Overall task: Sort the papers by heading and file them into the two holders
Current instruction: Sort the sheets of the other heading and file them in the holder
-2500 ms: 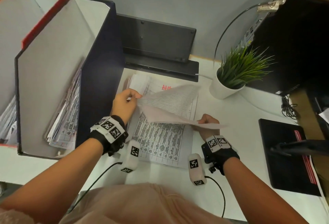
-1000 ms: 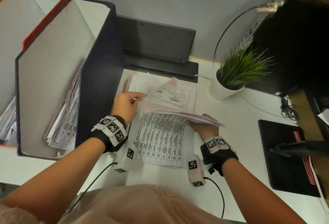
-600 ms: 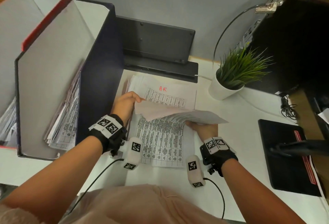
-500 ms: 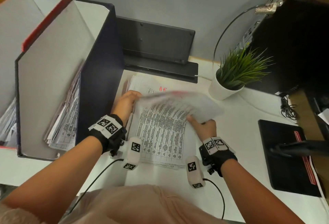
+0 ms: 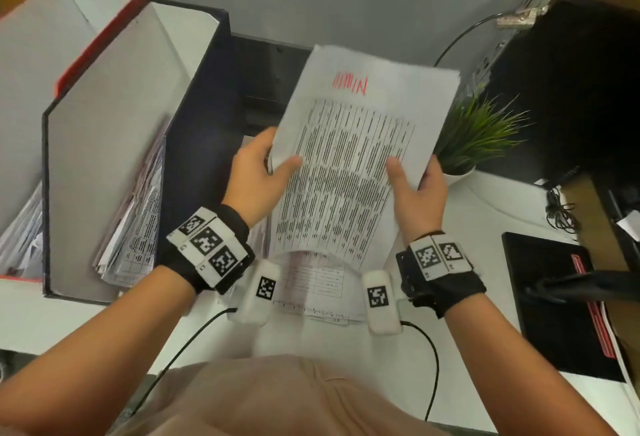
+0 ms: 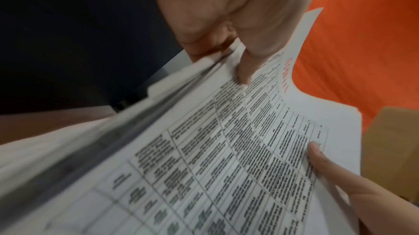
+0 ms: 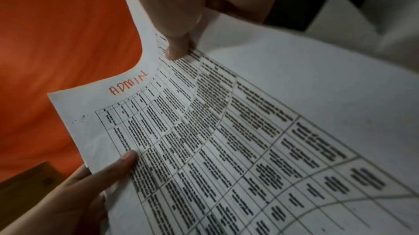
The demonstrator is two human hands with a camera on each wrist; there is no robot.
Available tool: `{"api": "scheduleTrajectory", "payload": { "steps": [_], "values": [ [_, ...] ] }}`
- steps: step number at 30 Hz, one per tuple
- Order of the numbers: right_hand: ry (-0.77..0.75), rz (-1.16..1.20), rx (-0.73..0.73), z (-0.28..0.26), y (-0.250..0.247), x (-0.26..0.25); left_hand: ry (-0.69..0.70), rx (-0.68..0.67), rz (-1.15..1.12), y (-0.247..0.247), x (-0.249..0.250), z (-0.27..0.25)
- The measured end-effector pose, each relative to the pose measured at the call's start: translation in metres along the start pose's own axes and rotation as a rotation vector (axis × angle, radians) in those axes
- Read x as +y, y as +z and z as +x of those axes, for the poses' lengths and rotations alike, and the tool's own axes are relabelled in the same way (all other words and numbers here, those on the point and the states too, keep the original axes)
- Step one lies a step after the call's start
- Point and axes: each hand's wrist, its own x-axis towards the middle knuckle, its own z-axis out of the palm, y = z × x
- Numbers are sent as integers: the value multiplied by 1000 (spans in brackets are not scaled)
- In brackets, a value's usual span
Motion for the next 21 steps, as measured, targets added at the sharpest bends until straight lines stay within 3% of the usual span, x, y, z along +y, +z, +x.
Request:
{"api": "scheduleTrajectory", "payload": {
  "steps": [4,9,14,21],
  "values": [
    [-67,118,-23,2,3,-24,115,79,-126,-3,15,-3],
    [41,64,-86,-17,10,-12,-87,114,-126,7,-13,-19],
    [75,78,-76,-18,8,-6,-76,140,-159,2,-17,-20],
    [163,-40,-108,-40,13,26,-211,138,-116,9,-31,-31]
  ]
}}
